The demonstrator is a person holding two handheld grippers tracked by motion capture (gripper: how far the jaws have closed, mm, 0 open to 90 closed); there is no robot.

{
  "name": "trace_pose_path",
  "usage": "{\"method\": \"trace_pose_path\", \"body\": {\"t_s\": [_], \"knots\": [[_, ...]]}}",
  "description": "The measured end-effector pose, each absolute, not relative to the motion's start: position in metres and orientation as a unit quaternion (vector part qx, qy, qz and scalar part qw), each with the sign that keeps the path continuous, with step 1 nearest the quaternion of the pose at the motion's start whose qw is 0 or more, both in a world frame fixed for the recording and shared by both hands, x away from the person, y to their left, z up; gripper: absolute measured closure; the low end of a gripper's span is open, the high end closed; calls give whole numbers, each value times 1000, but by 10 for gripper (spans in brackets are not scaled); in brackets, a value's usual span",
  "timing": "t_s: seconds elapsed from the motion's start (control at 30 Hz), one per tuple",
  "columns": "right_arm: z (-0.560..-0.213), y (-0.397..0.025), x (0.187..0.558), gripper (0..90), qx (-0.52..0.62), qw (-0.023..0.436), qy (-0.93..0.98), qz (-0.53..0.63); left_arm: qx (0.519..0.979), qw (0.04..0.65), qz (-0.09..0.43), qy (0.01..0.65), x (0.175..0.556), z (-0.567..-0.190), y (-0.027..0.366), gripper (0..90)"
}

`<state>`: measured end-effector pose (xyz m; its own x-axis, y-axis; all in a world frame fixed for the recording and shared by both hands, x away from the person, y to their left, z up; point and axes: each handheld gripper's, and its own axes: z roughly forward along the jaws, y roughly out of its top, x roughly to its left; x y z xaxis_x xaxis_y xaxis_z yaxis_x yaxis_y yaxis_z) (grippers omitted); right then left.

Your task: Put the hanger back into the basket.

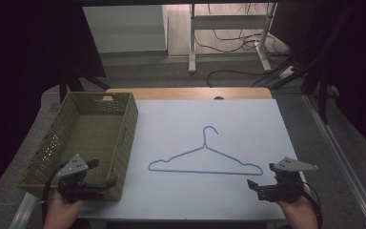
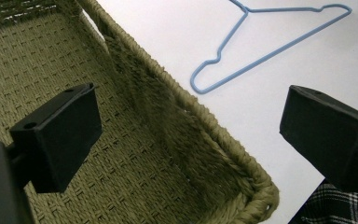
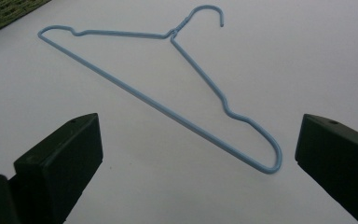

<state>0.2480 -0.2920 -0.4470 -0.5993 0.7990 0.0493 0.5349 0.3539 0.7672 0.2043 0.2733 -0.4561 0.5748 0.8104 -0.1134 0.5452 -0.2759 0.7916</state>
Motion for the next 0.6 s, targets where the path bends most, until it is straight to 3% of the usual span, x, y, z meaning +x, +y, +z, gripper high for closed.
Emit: {"method": "trace_pose_path", "body": {"t_s": [0.6], "knots": [[-449,-292,248,0,414,169,807,385,782,424,154,431,206,-457,274,60]]}}
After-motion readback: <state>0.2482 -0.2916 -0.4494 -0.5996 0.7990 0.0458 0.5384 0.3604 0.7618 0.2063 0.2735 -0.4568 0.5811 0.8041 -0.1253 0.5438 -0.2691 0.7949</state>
